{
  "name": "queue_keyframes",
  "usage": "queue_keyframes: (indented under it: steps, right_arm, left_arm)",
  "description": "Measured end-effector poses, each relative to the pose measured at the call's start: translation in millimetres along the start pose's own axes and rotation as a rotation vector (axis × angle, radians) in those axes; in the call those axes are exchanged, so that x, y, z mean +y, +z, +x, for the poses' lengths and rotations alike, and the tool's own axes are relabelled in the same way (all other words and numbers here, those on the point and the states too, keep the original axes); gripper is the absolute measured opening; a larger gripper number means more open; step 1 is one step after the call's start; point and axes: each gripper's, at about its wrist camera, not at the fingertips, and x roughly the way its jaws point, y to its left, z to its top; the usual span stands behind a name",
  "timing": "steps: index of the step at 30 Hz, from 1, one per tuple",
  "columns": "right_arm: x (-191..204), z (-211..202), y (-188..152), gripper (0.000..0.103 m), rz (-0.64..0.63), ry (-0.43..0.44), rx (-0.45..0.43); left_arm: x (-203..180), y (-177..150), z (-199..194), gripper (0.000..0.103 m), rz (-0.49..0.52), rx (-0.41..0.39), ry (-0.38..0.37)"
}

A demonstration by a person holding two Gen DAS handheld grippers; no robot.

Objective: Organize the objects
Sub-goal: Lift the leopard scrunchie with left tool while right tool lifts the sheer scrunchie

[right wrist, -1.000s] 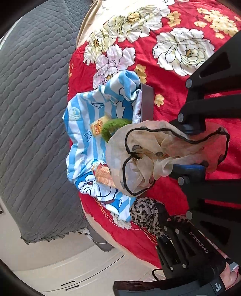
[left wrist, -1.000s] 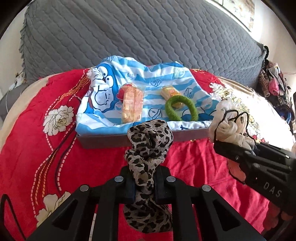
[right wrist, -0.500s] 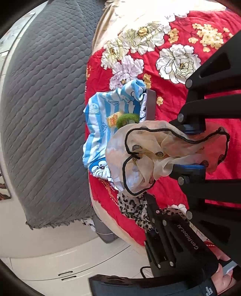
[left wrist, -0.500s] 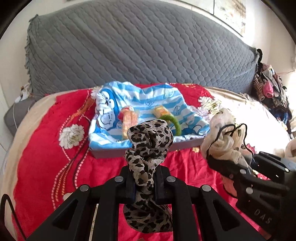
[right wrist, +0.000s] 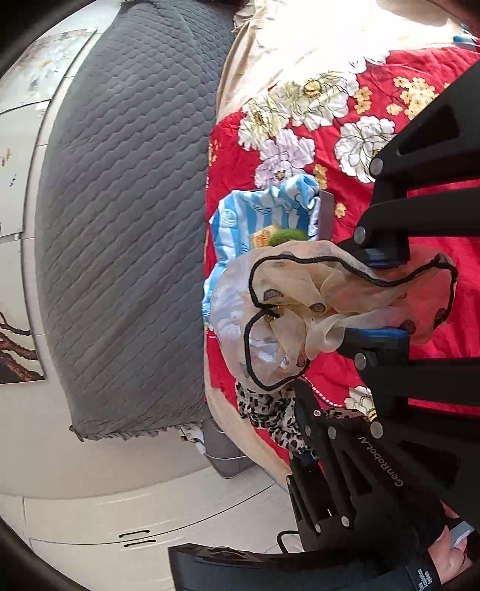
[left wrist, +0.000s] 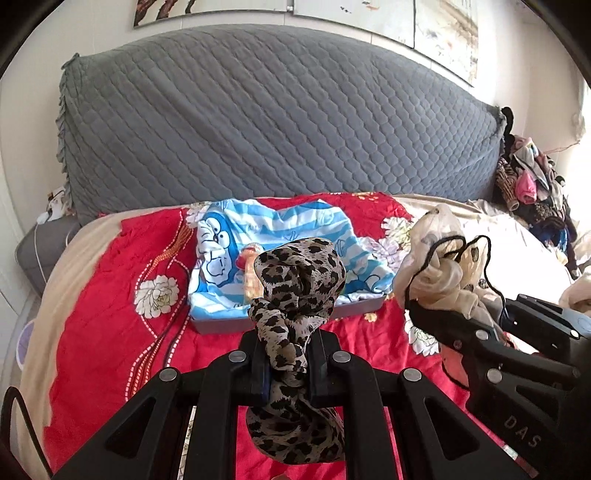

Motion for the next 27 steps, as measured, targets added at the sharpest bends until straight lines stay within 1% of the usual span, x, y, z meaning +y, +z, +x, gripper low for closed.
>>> queue_keyframes:
  steps: [4, 11, 18, 22, 25, 27]
  right_arm:
    - [-1, -2, 10, 0.023, 0.006, 0.002, -0.011]
    - [-3, 9, 27, 0.023, -0.007, 0.002, -0.024]
    - [-16, 46, 37, 0.023, 0.005, 0.001, -0.002]
    - [-27, 77, 41, 0.023, 0.011, -0.003, 0.022]
    - [-33, 102, 43, 0.023, 0.005, -0.005, 0.044]
    - [-38, 119, 44, 0.023, 0.006, -0.006, 0.058]
  left_arm:
    - [1, 7, -1, 0.014, 0.008, -0.004, 0.007]
    - [11, 21, 13, 0.014, -0.023, -0.007, 0.015]
    - [23, 28, 56, 0.014, -0.03, 0.021, 0.021]
    - [28, 28, 91, 0.014, -0.03, 0.054, 0.018]
    - [28, 30, 115, 0.014, -0.022, 0.064, 0.02]
    - [31, 33, 130, 0.014, -0.037, 0.075, 0.016]
